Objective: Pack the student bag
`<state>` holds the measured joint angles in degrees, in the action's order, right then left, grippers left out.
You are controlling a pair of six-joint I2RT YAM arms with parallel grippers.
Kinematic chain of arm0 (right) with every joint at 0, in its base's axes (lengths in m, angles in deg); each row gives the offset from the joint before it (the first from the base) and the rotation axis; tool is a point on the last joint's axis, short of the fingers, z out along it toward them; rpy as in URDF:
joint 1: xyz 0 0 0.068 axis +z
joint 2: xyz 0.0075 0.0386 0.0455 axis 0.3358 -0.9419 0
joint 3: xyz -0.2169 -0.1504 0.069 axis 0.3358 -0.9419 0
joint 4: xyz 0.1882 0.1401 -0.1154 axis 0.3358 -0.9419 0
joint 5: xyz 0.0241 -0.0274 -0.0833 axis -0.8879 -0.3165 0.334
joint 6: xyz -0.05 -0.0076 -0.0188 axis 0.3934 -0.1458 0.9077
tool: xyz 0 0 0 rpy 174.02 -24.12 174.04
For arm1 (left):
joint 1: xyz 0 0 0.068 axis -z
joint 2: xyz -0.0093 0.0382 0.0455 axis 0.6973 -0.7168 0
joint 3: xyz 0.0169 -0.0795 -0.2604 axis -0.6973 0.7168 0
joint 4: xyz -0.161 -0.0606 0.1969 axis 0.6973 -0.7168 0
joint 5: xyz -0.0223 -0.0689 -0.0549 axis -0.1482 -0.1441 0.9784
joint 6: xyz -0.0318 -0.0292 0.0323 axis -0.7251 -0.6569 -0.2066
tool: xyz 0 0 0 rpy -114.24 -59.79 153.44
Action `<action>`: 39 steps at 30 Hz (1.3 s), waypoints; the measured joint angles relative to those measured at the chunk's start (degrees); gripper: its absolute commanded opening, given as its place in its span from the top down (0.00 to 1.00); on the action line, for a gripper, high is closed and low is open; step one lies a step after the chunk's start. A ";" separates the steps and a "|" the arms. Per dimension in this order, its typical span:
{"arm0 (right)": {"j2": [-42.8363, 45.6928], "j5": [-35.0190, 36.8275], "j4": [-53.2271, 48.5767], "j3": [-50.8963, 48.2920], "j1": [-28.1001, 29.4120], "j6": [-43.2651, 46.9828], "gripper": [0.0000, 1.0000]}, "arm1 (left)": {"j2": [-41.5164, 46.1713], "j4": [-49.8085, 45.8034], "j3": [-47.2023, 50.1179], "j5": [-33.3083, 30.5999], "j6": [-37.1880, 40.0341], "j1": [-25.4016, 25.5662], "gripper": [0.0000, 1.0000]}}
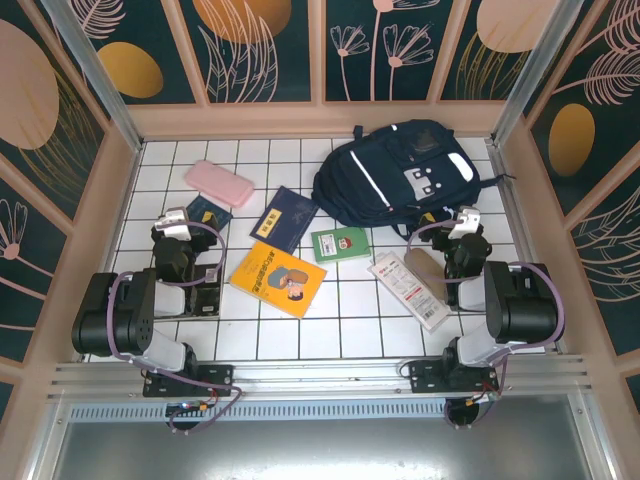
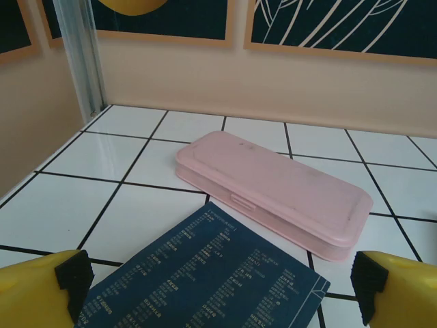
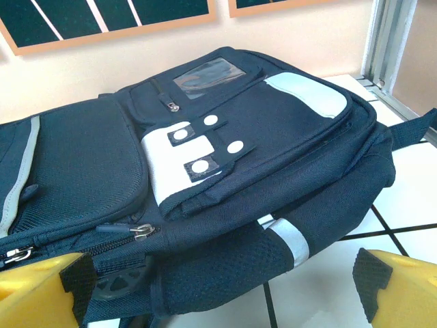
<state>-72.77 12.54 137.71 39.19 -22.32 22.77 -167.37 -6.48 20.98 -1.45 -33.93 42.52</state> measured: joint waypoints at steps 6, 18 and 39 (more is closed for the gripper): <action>0.00 0.00 0.00 0.00 0.00 0.00 0.01 | 0.00 0.00 0.00 0.00 0.00 0.00 0.01; 0.00 0.02 0.00 0.00 0.00 0.02 0.01 | 0.00 0.00 0.00 0.00 0.00 0.00 0.01; 10.43 8.85 -19.89 10.32 -0.26 -6.60 0.01 | 12.92 -37.44 -23.39 -11.80 -10.03 0.17 0.01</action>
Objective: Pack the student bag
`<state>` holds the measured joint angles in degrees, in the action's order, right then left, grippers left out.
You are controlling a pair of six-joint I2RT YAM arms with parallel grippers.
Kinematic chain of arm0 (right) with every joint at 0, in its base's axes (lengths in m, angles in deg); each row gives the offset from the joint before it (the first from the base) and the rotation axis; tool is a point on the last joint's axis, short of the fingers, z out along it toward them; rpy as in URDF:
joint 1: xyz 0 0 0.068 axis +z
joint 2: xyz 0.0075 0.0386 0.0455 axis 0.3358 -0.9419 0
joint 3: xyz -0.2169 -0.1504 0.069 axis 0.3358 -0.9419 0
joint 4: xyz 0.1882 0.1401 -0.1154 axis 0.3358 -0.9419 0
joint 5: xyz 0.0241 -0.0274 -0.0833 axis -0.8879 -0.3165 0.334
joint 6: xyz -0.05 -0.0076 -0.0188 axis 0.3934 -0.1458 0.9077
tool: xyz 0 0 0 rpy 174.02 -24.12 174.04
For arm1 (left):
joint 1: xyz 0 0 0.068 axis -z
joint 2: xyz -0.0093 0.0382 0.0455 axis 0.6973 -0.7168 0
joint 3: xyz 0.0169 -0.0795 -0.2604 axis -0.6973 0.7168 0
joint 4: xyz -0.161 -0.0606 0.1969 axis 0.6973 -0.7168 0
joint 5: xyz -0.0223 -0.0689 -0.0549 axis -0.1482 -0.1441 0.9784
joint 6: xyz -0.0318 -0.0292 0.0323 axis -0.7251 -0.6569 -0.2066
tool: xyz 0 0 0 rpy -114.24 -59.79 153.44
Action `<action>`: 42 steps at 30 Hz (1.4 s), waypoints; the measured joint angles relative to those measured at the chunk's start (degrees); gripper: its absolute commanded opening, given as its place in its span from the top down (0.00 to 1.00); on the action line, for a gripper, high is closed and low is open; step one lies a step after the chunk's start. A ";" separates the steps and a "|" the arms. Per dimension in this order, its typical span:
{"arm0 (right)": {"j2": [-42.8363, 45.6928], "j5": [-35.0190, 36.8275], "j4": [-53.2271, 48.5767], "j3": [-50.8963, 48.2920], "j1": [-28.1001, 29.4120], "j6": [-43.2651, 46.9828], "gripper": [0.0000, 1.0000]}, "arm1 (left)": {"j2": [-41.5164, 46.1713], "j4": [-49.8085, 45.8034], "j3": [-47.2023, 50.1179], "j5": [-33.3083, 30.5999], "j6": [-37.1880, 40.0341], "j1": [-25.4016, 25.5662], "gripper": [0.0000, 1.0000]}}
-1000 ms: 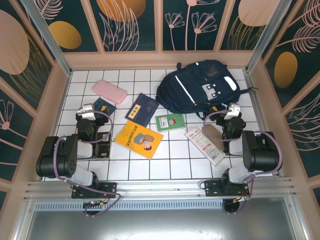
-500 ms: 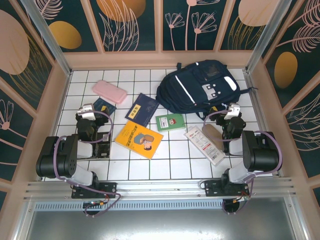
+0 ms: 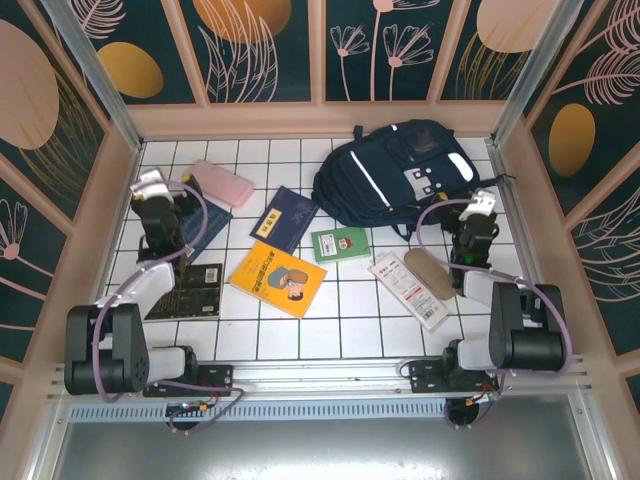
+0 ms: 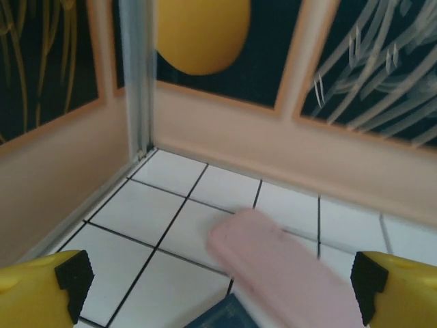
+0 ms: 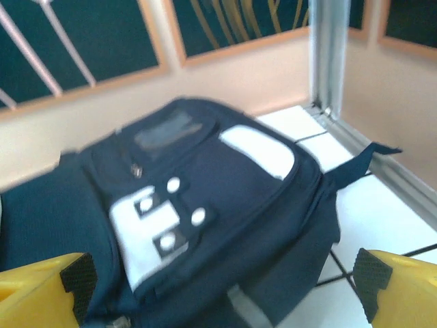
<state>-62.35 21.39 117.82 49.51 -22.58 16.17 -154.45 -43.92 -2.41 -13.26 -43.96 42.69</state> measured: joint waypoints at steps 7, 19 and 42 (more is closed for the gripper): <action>1.05 0.35 -18.12 12.41 -3.06 -14.78 0.01 | -3.50 -21.00 -17.99 3.48 -13.20 0.04 0.01; -2.95 -5.86 -32.46 18.62 -0.55 -21.09 0.01 | -23.32 -33.42 -33.22 17.88 -23.39 14.53 0.11; -0.66 -2.54 -39.95 18.62 6.97 -19.28 0.01 | -62.95 -47.91 -74.99 22.91 -25.62 33.09 0.73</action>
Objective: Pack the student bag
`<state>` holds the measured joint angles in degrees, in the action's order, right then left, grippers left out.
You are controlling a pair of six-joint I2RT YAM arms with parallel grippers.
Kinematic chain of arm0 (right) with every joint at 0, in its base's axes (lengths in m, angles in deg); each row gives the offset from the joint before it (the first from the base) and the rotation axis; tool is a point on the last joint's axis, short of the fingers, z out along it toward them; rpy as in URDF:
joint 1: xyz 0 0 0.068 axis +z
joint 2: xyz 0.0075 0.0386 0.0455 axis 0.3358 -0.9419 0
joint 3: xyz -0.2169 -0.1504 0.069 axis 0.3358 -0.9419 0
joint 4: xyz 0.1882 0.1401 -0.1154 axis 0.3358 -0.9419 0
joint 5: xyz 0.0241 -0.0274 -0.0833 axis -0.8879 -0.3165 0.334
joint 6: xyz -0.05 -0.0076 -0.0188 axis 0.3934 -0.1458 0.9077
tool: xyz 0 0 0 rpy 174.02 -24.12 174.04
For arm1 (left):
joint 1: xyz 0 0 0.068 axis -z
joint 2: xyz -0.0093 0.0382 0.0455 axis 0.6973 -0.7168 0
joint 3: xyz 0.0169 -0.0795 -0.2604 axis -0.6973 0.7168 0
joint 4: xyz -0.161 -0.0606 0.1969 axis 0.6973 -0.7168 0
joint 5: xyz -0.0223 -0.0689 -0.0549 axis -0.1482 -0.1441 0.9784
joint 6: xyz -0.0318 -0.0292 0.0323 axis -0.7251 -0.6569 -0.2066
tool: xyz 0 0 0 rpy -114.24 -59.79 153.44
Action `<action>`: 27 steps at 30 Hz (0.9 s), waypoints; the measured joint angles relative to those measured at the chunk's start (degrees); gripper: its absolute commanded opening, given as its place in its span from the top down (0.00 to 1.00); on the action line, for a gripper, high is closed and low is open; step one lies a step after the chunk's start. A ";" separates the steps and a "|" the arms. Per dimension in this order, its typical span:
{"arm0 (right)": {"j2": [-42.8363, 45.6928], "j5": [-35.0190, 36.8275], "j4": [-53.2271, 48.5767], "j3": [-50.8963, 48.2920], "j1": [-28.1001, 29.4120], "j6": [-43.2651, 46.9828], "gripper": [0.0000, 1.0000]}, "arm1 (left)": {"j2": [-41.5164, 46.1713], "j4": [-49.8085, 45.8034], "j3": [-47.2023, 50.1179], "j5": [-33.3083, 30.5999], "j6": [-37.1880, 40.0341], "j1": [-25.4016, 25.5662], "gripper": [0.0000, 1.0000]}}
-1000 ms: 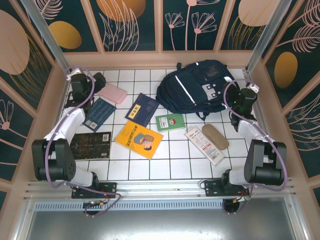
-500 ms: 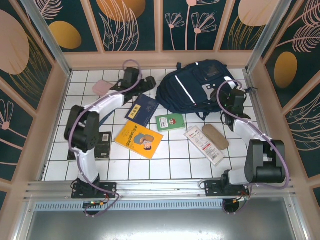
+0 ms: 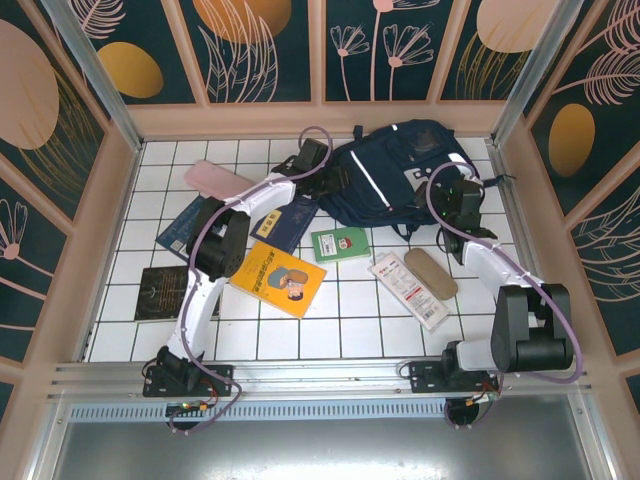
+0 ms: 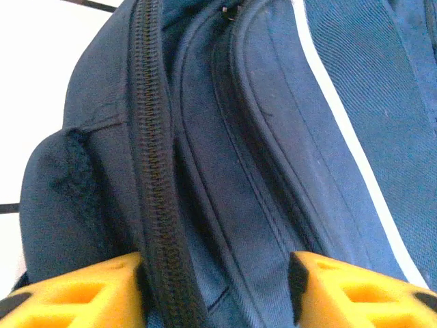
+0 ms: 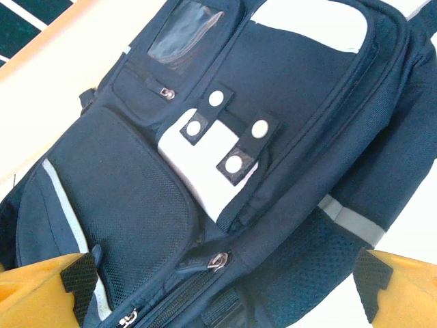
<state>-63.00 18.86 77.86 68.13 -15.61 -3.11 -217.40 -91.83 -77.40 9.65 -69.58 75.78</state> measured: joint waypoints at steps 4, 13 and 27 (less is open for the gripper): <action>0.00 -0.02 -0.68 0.00 0.98 1.01 0.01 | -1.42 -1.73 -2.12 0.70 -1.05 -0.28 1.00; 0.00 -2.05 -1.07 0.00 1.03 1.92 0.01 | 1.53 -3.87 -3.32 -1.88 -1.51 0.04 1.00; -7.37 -5.55 -2.78 0.26 0.98 -0.04 0.17 | 14.99 -6.03 -2.43 -3.28 -1.53 0.42 1.00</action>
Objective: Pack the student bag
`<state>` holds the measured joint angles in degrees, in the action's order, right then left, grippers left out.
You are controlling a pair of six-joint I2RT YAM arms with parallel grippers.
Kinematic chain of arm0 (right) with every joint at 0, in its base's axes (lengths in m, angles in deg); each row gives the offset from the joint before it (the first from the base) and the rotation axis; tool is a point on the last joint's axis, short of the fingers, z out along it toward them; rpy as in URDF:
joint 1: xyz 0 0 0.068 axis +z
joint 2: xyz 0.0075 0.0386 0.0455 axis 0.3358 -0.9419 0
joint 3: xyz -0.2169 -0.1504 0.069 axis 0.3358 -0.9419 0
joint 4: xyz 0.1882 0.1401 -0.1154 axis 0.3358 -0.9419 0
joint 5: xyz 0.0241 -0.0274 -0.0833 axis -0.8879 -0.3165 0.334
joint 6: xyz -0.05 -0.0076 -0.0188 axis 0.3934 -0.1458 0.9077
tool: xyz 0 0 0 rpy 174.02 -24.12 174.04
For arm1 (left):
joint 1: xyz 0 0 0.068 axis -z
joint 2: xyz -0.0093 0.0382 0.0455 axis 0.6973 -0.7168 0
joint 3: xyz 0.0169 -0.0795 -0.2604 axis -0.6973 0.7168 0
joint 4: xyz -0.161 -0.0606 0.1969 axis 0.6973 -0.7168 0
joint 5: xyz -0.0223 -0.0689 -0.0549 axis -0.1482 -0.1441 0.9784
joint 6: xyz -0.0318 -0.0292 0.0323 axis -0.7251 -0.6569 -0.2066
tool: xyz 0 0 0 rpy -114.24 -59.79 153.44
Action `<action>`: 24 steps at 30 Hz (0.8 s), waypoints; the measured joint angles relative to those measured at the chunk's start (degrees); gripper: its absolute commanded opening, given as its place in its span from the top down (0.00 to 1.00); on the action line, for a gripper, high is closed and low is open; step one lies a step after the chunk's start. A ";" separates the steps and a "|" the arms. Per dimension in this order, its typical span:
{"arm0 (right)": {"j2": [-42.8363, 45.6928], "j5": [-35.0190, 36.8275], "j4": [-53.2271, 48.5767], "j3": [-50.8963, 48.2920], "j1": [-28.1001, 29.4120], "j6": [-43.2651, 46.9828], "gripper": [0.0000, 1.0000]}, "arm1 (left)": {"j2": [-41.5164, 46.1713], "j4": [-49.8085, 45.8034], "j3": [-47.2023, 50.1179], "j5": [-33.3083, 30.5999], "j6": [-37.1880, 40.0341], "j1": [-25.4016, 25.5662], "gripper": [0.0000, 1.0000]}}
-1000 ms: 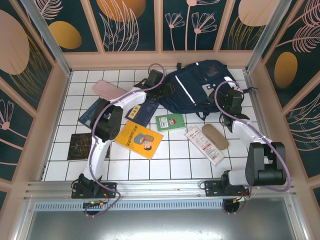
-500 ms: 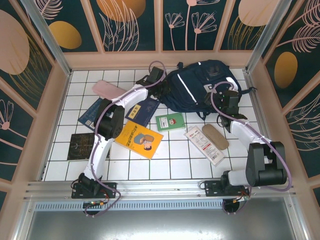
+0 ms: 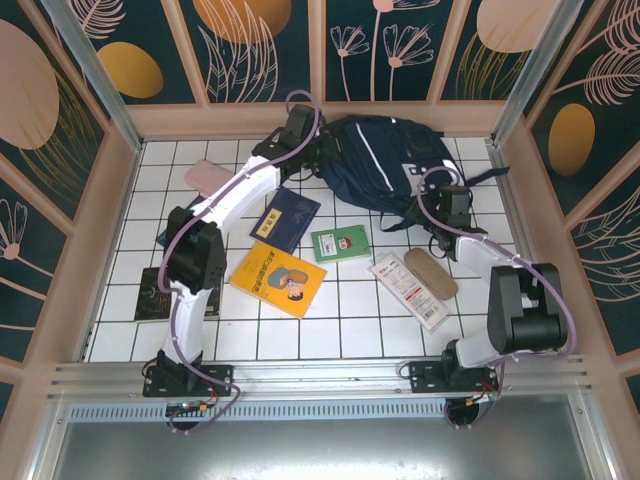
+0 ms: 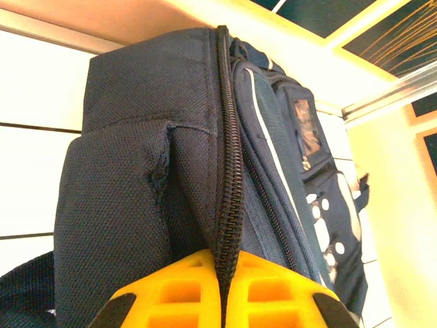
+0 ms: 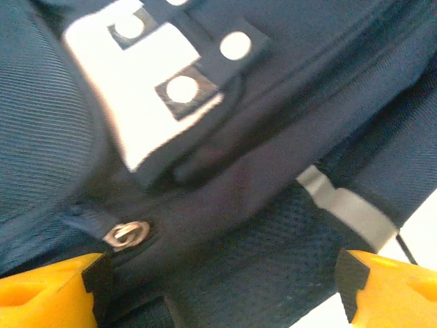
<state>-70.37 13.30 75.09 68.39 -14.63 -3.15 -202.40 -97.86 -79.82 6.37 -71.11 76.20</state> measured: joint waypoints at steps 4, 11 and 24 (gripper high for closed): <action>-3.04 -3.06 -0.46 1.77 0.09 -0.26 0.21 | 5.60 0.07 7.17 -0.83 -0.26 0.28 1.00; -8.96 -6.58 -1.29 7.80 0.02 0.20 0.30 | 15.13 1.38 21.44 -3.02 -2.80 0.26 1.00; -9.38 -11.69 -3.39 8.72 -2.29 -4.79 0.23 | 16.39 1.29 24.79 -6.82 -1.60 -0.35 1.00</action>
<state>-79.75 1.61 71.70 77.11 -16.92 -7.94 -186.01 -96.57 -55.04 -0.45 -72.70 75.85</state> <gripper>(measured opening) 0.766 0.074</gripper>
